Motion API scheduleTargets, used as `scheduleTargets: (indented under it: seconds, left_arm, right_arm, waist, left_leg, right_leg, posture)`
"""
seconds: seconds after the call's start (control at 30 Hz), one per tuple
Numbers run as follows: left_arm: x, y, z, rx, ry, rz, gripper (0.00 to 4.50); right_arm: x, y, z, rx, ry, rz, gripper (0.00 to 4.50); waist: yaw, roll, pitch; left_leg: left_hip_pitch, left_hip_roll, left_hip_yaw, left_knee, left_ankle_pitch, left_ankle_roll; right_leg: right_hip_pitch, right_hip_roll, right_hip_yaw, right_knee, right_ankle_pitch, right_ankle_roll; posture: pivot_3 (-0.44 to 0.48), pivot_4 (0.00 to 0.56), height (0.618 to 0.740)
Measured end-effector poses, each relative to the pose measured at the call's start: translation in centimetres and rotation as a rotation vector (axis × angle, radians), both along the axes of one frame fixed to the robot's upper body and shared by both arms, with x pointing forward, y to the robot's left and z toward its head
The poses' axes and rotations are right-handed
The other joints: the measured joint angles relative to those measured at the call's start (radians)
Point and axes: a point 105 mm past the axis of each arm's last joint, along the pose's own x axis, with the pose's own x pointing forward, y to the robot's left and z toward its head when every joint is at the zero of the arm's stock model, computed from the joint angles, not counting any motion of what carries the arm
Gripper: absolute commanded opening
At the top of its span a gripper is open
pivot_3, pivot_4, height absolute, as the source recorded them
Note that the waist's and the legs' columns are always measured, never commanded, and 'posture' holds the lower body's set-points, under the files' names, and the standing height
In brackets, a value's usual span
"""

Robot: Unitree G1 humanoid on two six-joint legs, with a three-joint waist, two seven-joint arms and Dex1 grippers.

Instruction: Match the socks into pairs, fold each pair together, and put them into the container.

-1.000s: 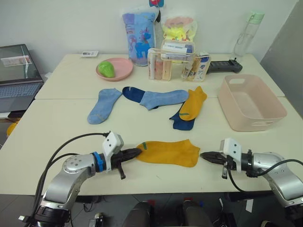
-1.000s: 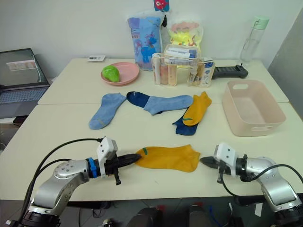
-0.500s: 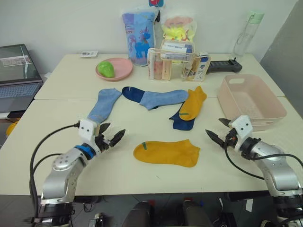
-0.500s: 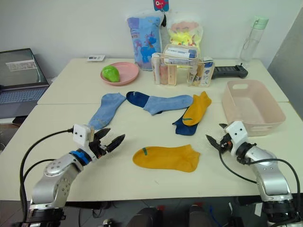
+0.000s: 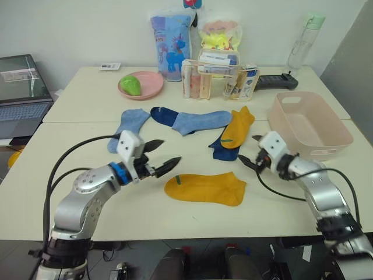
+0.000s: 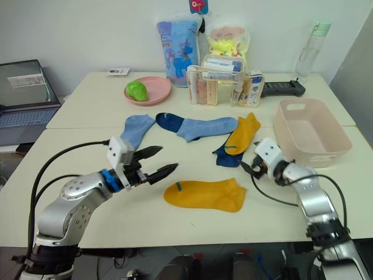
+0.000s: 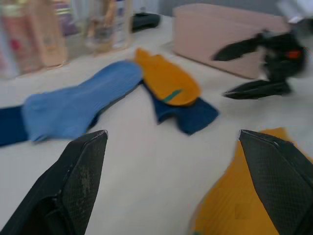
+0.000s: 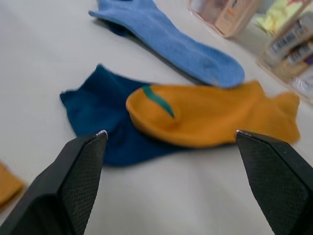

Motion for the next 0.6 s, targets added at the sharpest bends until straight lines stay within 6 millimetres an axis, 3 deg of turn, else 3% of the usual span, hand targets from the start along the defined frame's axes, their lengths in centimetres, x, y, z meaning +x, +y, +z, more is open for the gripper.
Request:
scheduleTargets:
  seconds: [0.13, 0.33, 0.43, 0.6]
  left_arm:
    - [-0.6, -2.1, 0.1, 0.008, 0.03, -0.108, 4.47]
    - [-0.5, -2.8, 1.0, 0.005, 0.003, -0.137, 4.47]
    - [-0.5, -2.8, 1.0, 0.003, 0.005, -0.136, 4.5]
    - [-0.6, -2.9, 0.6, -0.014, 0.017, -0.131, 4.5]
  right_arm:
    - [1.4, 0.1, -0.7, -0.067, 0.027, 0.005, 4.48]
    - [2.4, 0.9, -2.1, -0.135, 0.052, 0.036, 4.48]
    - [3.1, 1.2, -1.7, -0.142, 0.032, 0.042, 3.93]
    - [3.3, 1.7, -1.7, -0.145, 0.021, 0.071, 2.1]
  waist:
    - [-0.001, 0.0, 0.0]
    - [-0.002, 0.0, 0.0]
    - [-0.003, 0.0, 0.0]
    - [-0.004, 0.0, 0.0]
  left_leg:
    - [-0.001, 0.0, 0.0, 0.0, 0.0, 0.0]
    - [0.0, 0.0, 0.0, 0.001, 0.0, 0.0]
    - [-0.001, 0.0, 0.0, 0.001, 0.0, 0.0]
    - [-0.001, 0.0, 0.0, 0.001, 0.0, 0.0]
  right_leg:
    - [0.0, 0.0, 0.0, 0.0, 0.0, 0.0]
    - [-0.001, 0.0, 0.0, 0.0, 0.0, 0.0]
    - [-0.001, 0.0, 0.0, 0.0, 0.0, 0.0]
    - [0.0, 0.0, 0.0, 0.0, 0.0, 0.0]
  posture:
    - [0.0, 0.15, 0.74]
    - [0.0, 0.15, 0.74]
    - [0.0, 0.15, 0.74]
    - [0.0, 0.15, 0.74]
